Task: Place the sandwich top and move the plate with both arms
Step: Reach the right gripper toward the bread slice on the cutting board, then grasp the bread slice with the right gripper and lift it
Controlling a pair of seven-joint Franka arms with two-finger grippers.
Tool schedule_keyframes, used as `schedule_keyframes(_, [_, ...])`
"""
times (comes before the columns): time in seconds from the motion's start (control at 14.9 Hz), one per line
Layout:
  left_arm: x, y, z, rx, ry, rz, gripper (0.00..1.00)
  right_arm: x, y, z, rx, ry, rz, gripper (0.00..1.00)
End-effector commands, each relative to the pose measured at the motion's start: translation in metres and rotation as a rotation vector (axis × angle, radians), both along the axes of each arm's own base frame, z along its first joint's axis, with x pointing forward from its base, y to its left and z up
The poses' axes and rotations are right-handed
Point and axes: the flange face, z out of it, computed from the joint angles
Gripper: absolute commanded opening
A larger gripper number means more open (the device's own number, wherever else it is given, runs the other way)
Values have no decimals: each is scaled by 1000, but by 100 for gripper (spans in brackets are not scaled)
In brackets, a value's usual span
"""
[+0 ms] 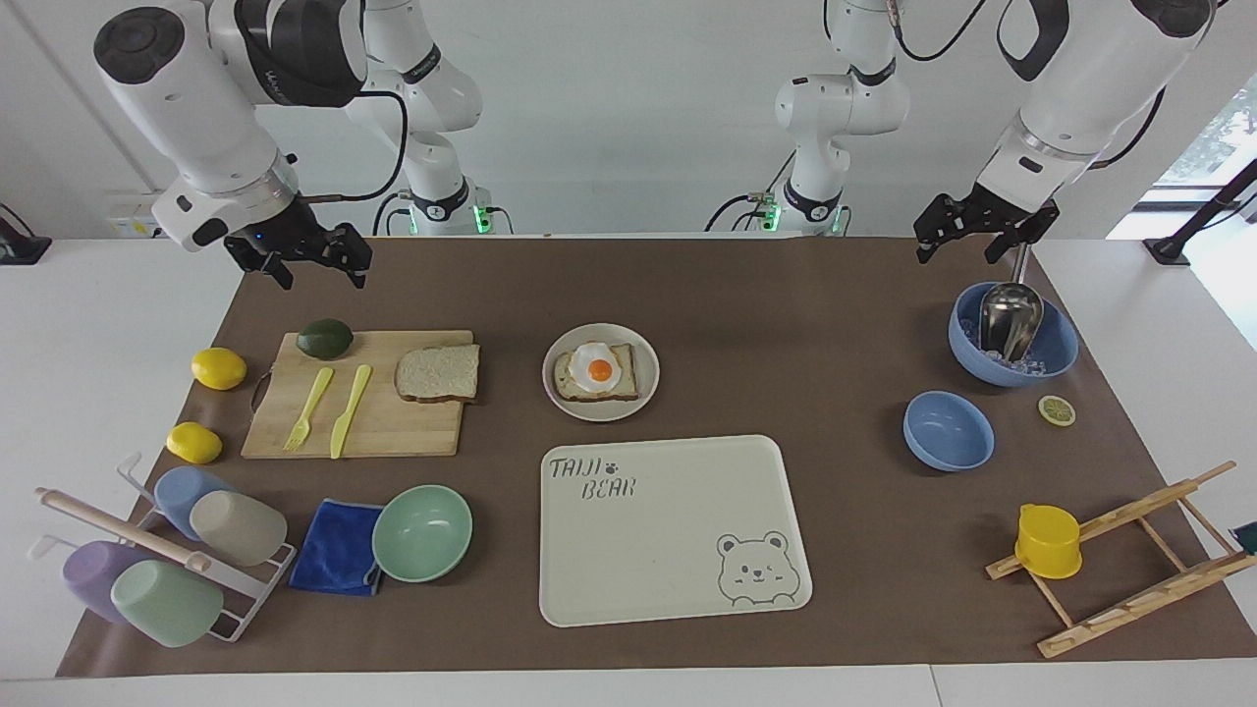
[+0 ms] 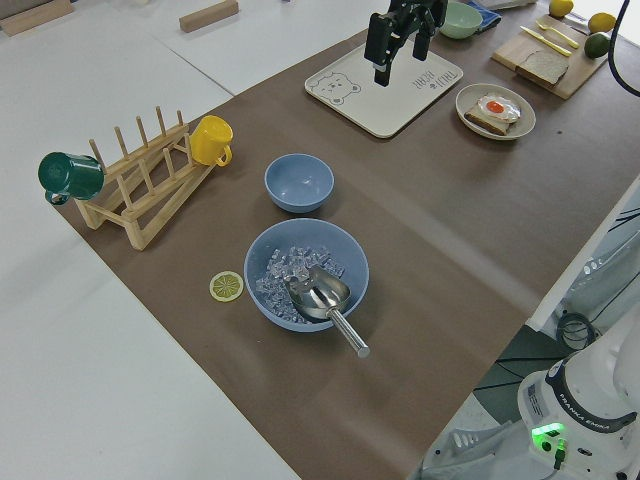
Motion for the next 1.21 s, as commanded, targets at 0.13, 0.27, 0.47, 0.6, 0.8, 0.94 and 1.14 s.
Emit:
schedule_keyframes(0.13, [-5, 1, 4, 13, -10, 6, 100, 16, 59, -10, -93, -41, 186, 100])
schedule_keyframes(0.27, [-4, 1, 3, 15, -9, 6, 100, 22, 109, -45, -160, -1, 144, 100])
schedule_keyframes(0.47, [-4, 2, 3, 13, -9, 6, 100, 15, 180, -99, -304, -1, 149, 100])
schedule_keyframes(0.6, [-5, 1, 4, 13, -10, 6, 100, -2, 193, -148, -301, -49, 138, 100])
schedule_keyframes(0.8, [-5, 1, 4, 13, -10, 6, 100, -17, 205, -185, -312, -51, 109, 100])
schedule_keyframes(0.94, [-5, 1, 4, 15, -10, 6, 100, -27, 212, -217, -321, -34, 104, 100])
schedule_keyframes(1.14, [-5, 1, 4, 15, -10, 6, 100, -39, 202, -238, -345, -28, 115, 100])
